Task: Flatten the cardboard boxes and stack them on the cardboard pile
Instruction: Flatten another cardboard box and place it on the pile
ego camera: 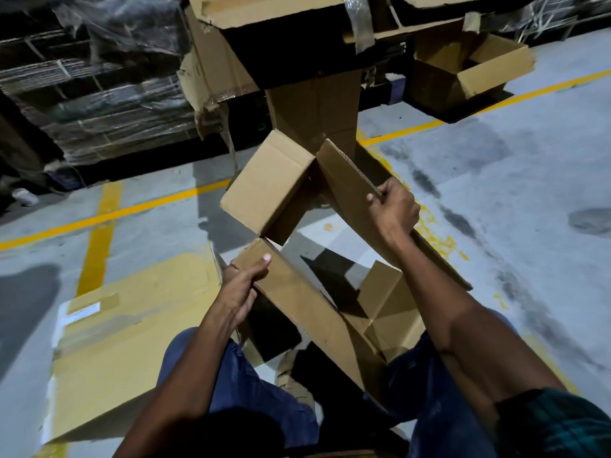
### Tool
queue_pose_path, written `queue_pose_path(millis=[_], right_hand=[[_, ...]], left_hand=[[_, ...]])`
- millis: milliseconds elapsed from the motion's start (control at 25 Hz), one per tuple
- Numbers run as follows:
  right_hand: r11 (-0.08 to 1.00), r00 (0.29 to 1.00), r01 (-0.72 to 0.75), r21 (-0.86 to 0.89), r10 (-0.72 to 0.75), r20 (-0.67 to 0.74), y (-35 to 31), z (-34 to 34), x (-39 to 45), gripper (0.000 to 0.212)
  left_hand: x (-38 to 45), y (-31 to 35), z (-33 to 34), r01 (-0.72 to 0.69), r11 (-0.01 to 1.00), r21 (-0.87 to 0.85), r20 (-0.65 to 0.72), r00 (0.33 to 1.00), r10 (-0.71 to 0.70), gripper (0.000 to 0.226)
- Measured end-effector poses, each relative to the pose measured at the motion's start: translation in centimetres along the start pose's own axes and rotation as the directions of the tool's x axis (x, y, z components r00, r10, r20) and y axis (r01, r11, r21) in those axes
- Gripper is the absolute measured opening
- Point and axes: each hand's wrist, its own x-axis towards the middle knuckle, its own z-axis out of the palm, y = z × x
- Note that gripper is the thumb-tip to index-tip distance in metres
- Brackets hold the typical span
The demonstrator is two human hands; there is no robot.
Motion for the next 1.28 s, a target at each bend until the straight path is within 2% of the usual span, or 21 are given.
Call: queue_pose_path(millis=[80, 200, 320, 440, 600, 840, 960, 1080, 1160, 1240, 1280], right_hand=[[1.0, 1.0, 0.024, 0.013, -0.024, -0.006, -0.4, -0.1, -0.6, 0.011], [0.998, 0.997, 0.058, 0.035, -0.057, -0.046, -0.9, -0.3, -0.8, 0.012], [0.991, 0.995, 0.042, 0.127, -0.031, -0.091, -1.7, -0.7, -0.5, 0.013], [0.961, 0.995, 0.002, 0.278, 0.025, -0.092, -2.7, -0.2, -0.9, 0.015], [0.935, 0.995, 0.031, 0.353, 0.006, -0.103, -3.7, 1.0, -2.1, 0.013], [0.882, 0.992, 0.02, 0.47, 0.041, -0.119, -5.5, 0.9, -1.8, 0.017], [0.839, 0.99, 0.032, 0.543, 0.048, -0.133, -6.7, 1.1, -1.4, 0.02], [0.722, 0.984, -0.034, 0.691, 0.145, -0.102, -7.2, 1.3, -0.7, 0.026], [0.617, 0.974, -0.074, 0.783, 0.215, -0.077, -6.9, 1.4, 0.0, 0.03], [0.522, 0.956, -0.148, 0.84, 0.293, -0.013, -6.9, 1.5, 0.3, 0.029], [0.475, 0.939, -0.194, 0.858, 0.342, 0.023, -6.9, 1.6, 0.4, 0.028]], left_hand=[[-0.4, -0.8, 0.9, 0.056, 0.998, 0.019, -0.037, 0.998, -0.055, 0.047], [0.1, -1.3, 1.1, 0.012, 0.996, 0.086, -0.073, 0.997, -0.006, 0.033], [0.0, -1.4, 1.5, -0.091, 0.972, 0.218, 0.026, 0.996, 0.087, 0.035], [-0.3, -1.5, 2.8, -0.118, 0.97, 0.212, 0.126, 0.988, 0.092, 0.033], [0.1, -1.5, 3.4, -0.106, 0.982, 0.154, 0.123, 0.989, 0.087, 0.036], [0.0, -1.4, 5.9, -0.14, 0.974, 0.177, 0.192, 0.976, 0.105, 0.048], [-0.2, -0.9, 8.4, -0.243, 0.942, 0.233, 0.284, 0.943, 0.173, 0.048], [0.3, -0.6, 10.2, -0.359, 0.892, 0.275, 0.341, 0.904, 0.258, 0.046], [0.9, -1.0, 11.2, -0.41, 0.825, 0.389, 0.382, 0.887, 0.261, 0.063], [1.9, -2.1, 12.1, -0.448, 0.709, 0.545, 0.444, 0.871, 0.21, 0.107], [2.3, -2.8, 12.5, -0.486, 0.625, 0.611, 0.488, 0.853, 0.186, 0.121]])
